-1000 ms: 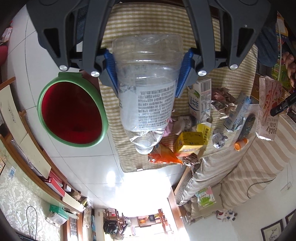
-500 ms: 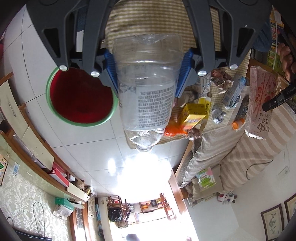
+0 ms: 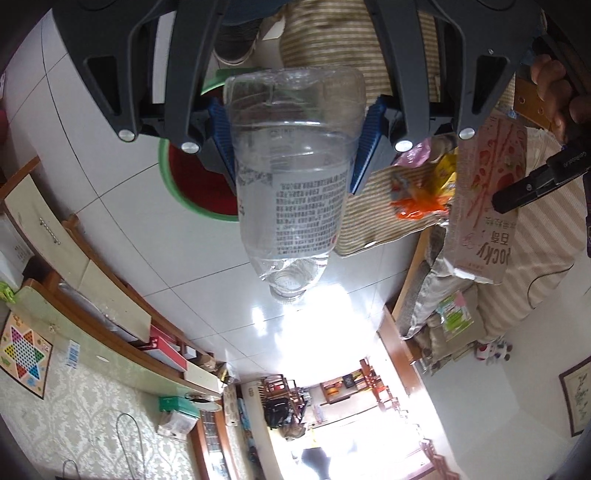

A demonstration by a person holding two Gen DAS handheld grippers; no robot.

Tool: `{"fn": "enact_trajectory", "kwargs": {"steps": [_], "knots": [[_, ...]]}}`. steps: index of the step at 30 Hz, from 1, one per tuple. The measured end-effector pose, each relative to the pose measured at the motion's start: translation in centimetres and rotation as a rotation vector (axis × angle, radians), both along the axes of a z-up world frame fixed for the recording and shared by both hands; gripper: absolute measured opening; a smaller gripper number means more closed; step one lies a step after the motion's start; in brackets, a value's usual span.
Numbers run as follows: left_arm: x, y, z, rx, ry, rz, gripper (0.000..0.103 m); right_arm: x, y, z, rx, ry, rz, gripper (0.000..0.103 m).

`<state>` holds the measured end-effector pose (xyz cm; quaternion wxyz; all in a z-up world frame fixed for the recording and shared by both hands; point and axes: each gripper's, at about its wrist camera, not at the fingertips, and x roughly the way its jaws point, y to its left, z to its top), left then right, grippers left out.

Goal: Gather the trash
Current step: 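Carry the bottle and Pocky box over the green-rimmed bin and open both tools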

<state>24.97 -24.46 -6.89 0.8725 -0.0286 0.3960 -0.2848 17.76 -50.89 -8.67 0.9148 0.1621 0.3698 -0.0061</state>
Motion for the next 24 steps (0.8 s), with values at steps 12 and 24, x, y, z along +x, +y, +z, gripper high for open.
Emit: {"fn": "enact_trajectory", "kwargs": {"steps": [12,24], "knots": [[3.8,-9.7,-4.6,-0.014,0.105,-0.072,0.03,1.5,-4.3,-3.6,0.025,0.049,-0.035,0.056],[6.0,-10.9,-7.7,-0.076,0.212,-0.061,0.032,2.7,-4.8,-5.8,0.058,0.092,-0.022,0.056]]}}
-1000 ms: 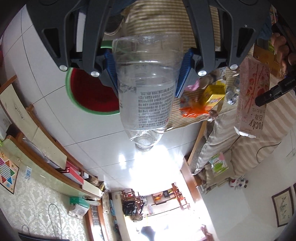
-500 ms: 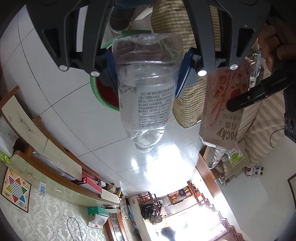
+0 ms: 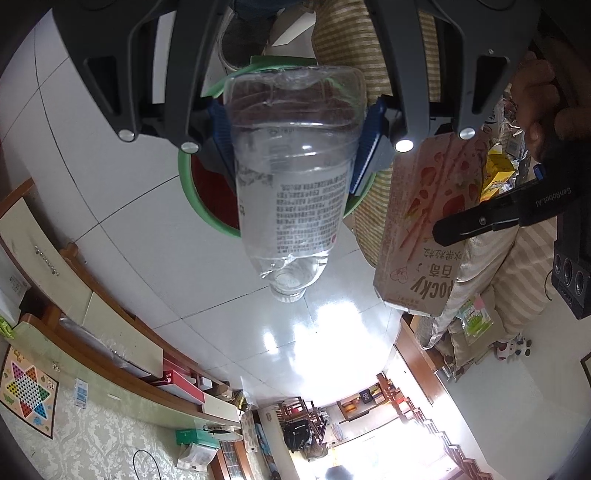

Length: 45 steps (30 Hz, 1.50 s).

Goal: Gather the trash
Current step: 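Carry the bottle and Pocky box over the green-rimmed bin and open both tools, then move both open tools back over the coffee table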

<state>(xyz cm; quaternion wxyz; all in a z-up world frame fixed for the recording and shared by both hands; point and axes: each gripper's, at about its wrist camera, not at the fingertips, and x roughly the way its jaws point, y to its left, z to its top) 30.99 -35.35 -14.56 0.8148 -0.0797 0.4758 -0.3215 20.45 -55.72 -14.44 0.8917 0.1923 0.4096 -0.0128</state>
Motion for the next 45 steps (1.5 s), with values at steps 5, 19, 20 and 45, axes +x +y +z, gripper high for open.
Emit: {"fn": "enact_trajectory", "kwargs": {"steps": [5,19,20,45], "knots": [[0.5,0.6,0.7,-0.09,-0.004,0.035,0.077,0.4,0.5,-0.1,-0.03,0.008,0.01,0.083],[-1.4,5.4,3.9,-0.053,-0.082,0.103,0.095,-0.6,2.8,1.7,-0.067,-0.018,0.01,0.098],[-1.7,5.8,4.2,-0.032,-0.092,0.112,0.095,-0.7,3.0,1.9,-0.074,-0.017,0.007,0.098],[-12.3,27.8,8.4,0.205,-0.186,0.388,0.095,-3.7,20.6,8.2,-0.165,-0.066,0.162,0.098]]}}
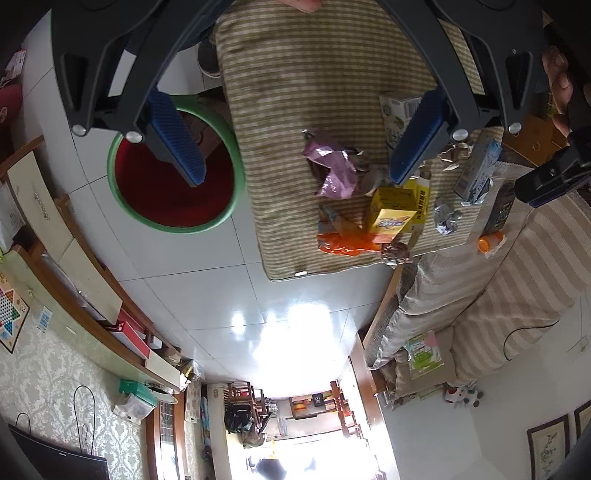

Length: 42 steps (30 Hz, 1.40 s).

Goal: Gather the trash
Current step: 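Move both open tools back over the coffee table, then grasp the white milk carton with the right tool while the left tool grasps the blue toothpaste box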

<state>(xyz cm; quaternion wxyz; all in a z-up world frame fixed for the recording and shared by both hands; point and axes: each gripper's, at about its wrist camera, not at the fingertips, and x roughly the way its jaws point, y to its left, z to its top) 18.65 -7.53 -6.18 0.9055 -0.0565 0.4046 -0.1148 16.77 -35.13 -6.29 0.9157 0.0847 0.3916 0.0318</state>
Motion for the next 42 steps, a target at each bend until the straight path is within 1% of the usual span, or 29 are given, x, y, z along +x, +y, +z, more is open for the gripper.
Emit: {"fn": "enact_trajectory", "kwargs": {"steps": [3,6,8,9,11,13,14,16,18,22,24,28,30,34,38,42], "knots": [[-1.3,3.4,0.0,-0.007,-0.021,0.066,0.095,-0.4,2.1,0.4,0.001,-0.008,0.005,0.098],[-2.6,6.7,-0.2,0.008,-0.031,0.125,0.095,-0.5,3.9,0.5,0.018,-0.007,0.023,0.098],[-3.1,8.6,-0.6,-0.019,-0.016,0.133,0.095,-0.6,5.0,0.4,0.033,-0.01,0.038,0.098],[-3.4,9.8,-0.9,-0.03,-0.004,0.136,0.095,-0.6,5.6,0.3,0.022,-0.009,0.048,0.098],[-4.0,10.8,-1.3,-0.02,0.008,0.148,0.095,-0.7,7.0,0.0,-0.012,-0.008,0.082,0.098],[-4.4,12.0,-1.9,0.021,0.017,0.166,0.095,-1.0,8.1,-0.3,-0.037,-0.013,0.097,0.098],[-4.6,12.4,-2.2,0.028,0.024,0.171,0.095,-1.2,8.6,-0.4,-0.045,-0.026,0.107,0.098],[-4.9,13.3,-2.7,0.023,0.037,0.172,0.095,-1.7,9.5,-0.6,-0.063,-0.05,0.132,0.098],[-5.2,14.2,-3.2,0.02,0.044,0.171,0.095,-1.5,10.2,-1.1,-0.069,-0.02,0.159,0.098],[-5.4,14.6,-3.9,0.05,0.054,0.171,0.095,-1.4,10.7,-2.3,0.003,0.054,0.179,0.098],[-5.2,14.9,-4.3,0.047,0.063,0.165,0.095,-1.5,11.1,-2.8,0.023,0.068,0.191,0.098],[-4.7,15.0,-5.1,0.076,0.084,0.168,0.095,-1.6,11.8,-4.0,0.07,0.112,0.215,0.098],[-4.1,15.1,-6.0,0.102,0.104,0.17,0.095,-1.5,12.3,-4.5,0.064,0.129,0.222,0.098],[-2.8,14.9,-7.5,0.14,0.141,0.153,0.095,-1.2,13.5,-5.9,-0.008,0.164,0.238,0.098],[-1.2,14.8,-9.1,0.18,0.17,0.132,0.095,-0.6,14.3,-7.7,-0.033,0.201,0.253,0.098],[0.3,14.9,-10.2,0.198,0.19,0.122,0.095,0.4,15.1,-9.4,-0.055,0.234,0.265,0.098]]}}
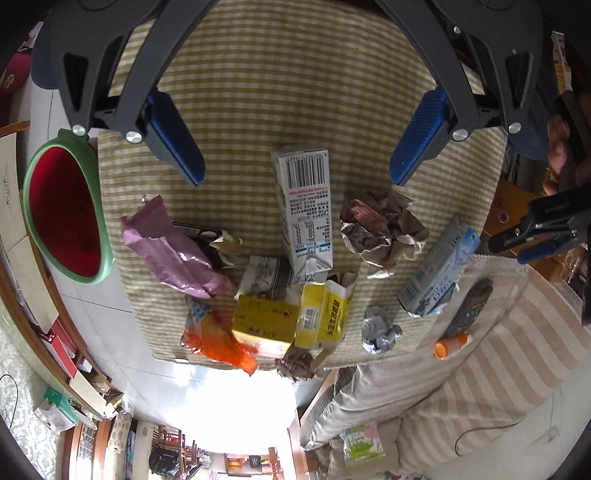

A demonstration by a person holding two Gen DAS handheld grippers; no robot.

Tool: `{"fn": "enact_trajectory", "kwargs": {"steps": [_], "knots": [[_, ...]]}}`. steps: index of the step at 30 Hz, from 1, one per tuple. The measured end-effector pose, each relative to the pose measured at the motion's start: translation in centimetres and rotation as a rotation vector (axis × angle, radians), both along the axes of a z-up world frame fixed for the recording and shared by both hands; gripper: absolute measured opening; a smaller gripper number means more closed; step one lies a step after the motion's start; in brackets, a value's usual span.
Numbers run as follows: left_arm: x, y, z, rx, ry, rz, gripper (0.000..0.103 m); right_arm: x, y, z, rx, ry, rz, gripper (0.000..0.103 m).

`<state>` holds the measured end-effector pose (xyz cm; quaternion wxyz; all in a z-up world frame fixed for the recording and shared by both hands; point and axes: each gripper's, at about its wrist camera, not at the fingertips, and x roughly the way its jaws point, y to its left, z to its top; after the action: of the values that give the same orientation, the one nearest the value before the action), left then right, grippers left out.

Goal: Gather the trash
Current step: 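Grasp the white milk carton with the right tool while the left tool grasps the blue toothpaste box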

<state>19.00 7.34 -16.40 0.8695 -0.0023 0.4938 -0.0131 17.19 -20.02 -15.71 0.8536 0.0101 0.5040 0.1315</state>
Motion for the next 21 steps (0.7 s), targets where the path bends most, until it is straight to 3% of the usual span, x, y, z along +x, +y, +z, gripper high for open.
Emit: {"fn": "enact_trajectory", "kwargs": {"steps": [12,18,21], "knots": [[5.2,0.2,-4.4,0.043,0.077,-0.015,0.094,3.3,1.7,-4.7,-0.034,0.075,0.033,0.08],[7.3,0.3,-6.5,0.041,0.126,-0.024,0.089,4.9,2.3,-6.5,-0.029,0.118,0.056,0.057],[8.3,0.2,-7.4,0.042,0.153,-0.026,0.085,5.6,2.5,-7.3,-0.028,0.141,0.062,0.052]]}}
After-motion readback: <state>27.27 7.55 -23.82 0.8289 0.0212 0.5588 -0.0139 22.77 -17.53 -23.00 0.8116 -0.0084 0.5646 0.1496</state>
